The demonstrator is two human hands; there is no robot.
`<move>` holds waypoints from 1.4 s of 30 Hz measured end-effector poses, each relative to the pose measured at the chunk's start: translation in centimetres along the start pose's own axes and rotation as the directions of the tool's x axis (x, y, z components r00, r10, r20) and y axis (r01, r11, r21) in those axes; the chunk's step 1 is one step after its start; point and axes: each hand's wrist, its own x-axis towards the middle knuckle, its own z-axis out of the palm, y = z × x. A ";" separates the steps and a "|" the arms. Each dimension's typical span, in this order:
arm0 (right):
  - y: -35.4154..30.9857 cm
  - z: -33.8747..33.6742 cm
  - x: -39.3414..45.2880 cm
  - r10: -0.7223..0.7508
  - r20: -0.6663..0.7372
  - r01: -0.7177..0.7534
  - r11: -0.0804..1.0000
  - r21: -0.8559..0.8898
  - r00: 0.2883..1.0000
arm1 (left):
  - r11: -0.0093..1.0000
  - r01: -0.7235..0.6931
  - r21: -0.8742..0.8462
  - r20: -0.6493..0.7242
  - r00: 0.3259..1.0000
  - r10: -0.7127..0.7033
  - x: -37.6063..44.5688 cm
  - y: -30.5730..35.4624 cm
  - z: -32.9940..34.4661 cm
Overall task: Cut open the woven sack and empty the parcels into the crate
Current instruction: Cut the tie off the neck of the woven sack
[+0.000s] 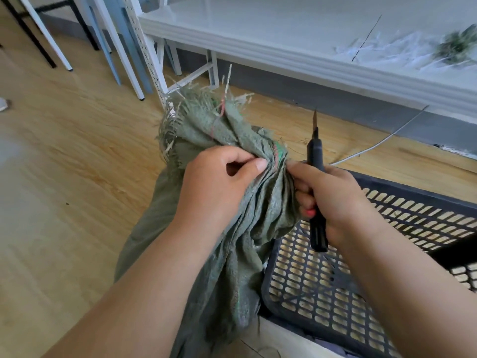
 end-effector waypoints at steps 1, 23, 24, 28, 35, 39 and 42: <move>0.0 0.1 0.0 0.002 0.007 -0.001 1.000 -0.004 1.000 | 1.000 0.005 0.010 -0.011 1.000 -0.005 0.0 0.0 0.0; 0.4 1.1 0.1 -0.401 -0.145 0.280 0.815 -0.507 0.904 | 0.990 0.067 -0.120 -0.099 0.992 -0.079 0.3 0.1 -0.1; 0.4 1.0 0.2 -0.388 -0.161 0.265 0.825 -0.498 0.907 | 0.988 0.074 -0.135 -0.132 0.987 -0.092 0.4 0.1 -0.5; 0.5 0.7 0.5 -0.305 -0.165 0.214 0.882 -0.419 0.938 | 0.992 0.011 -0.123 -0.302 0.952 -0.048 1.2 0.0 -2.4; -2.7 1.0 -1.1 -0.406 -0.100 0.380 0.901 -0.211 0.908 | 0.995 -0.079 -0.061 -0.259 0.964 0.060 1.3 2.3 -3.0; -5.8 0.6 -1.2 -0.385 0.021 0.385 0.919 -0.086 0.923 | 0.988 -0.155 0.014 -0.208 0.966 0.155 3.2 4.6 -0.7; -7.6 -0.6 -0.3 -0.372 0.004 0.372 0.925 -0.080 0.928 | 0.978 -0.209 0.026 -0.180 0.961 0.210 5.0 7.0 1.2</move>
